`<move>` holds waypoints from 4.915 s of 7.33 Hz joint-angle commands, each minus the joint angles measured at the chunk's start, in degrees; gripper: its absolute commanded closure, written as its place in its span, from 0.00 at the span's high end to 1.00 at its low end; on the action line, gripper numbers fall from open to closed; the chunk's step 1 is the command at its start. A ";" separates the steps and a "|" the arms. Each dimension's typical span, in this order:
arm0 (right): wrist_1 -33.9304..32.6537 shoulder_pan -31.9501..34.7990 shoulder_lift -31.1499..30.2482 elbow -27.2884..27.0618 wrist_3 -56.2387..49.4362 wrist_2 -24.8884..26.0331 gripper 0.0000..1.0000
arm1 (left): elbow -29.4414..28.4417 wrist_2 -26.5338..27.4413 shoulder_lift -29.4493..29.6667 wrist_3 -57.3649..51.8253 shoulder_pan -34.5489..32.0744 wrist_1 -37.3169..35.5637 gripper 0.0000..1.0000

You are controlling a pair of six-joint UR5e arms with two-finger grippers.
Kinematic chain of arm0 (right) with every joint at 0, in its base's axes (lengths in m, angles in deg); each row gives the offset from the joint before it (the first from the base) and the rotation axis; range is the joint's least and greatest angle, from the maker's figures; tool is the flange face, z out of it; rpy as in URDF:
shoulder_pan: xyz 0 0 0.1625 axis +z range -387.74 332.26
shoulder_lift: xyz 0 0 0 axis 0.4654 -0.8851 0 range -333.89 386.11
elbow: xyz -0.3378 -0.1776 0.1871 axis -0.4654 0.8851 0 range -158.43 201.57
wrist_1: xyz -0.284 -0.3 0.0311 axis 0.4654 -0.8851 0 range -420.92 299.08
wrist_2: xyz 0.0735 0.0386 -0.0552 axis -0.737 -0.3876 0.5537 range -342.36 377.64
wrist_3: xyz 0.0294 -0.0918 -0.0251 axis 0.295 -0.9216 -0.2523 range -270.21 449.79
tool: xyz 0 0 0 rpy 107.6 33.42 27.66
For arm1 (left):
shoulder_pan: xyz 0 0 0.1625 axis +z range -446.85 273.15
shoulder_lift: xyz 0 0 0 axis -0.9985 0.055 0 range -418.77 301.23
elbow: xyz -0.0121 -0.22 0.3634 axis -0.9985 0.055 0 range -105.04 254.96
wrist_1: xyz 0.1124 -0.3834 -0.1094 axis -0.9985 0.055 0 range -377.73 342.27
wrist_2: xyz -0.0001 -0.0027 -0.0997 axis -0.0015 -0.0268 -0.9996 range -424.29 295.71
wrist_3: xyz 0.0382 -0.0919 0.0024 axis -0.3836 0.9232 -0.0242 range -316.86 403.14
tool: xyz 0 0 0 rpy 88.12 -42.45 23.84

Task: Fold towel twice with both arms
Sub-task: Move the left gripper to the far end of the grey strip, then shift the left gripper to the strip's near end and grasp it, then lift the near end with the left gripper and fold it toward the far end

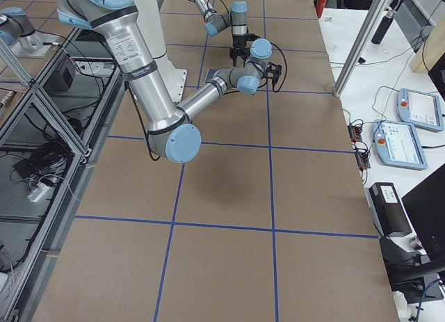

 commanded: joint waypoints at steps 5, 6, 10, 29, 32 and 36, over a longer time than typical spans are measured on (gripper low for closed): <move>-0.11 0.06 -0.07 0.14 -0.29 0.04 1.00 | -2.40 2.36 -0.44 -0.54 2.90 0.17 0.99; -0.11 0.06 -0.16 0.22 -0.29 0.04 1.00 | -2.75 2.46 -0.61 -0.72 2.90 0.34 0.99; 0.07 -0.03 -0.07 0.66 -0.29 0.04 1.00 | -2.84 2.54 -0.88 -1.33 2.29 0.26 0.99; 0.51 -0.20 -0.68 1.01 -0.20 0.48 1.00 | 11.75 10.19 -13.97 -2.74 13.09 -0.97 0.80; 0.51 -0.20 -0.68 1.63 -0.37 0.48 1.00 | 11.66 10.19 -13.80 -2.56 13.09 -0.97 0.28; 0.51 -0.20 -1.39 1.72 -0.37 0.48 1.00 | 12.63 11.33 -13.80 -2.47 13.09 -0.97 0.00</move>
